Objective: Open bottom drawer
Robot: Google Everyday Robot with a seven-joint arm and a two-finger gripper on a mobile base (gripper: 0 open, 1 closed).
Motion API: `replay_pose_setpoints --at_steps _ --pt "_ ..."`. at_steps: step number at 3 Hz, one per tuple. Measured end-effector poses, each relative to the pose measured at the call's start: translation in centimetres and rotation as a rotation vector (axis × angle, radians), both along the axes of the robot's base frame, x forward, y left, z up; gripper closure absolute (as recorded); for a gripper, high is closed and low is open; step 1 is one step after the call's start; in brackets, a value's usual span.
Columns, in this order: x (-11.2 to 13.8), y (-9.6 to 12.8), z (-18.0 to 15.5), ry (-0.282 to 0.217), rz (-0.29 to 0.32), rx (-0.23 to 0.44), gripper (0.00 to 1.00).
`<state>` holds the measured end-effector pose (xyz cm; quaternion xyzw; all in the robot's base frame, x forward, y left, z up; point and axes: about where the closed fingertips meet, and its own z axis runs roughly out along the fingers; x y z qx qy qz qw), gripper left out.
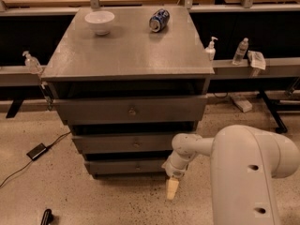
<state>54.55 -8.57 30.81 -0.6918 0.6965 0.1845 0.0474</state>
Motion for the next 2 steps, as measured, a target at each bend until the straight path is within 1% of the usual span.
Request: replay_pose_setpoints --at_steps 1,2 --pt "1.03 -0.72 -3.84 0.014 -0.006 -0.022 0.00" --pt "1.14 -0.79 -4.02 0.004 -0.007 -0.022 0.00"
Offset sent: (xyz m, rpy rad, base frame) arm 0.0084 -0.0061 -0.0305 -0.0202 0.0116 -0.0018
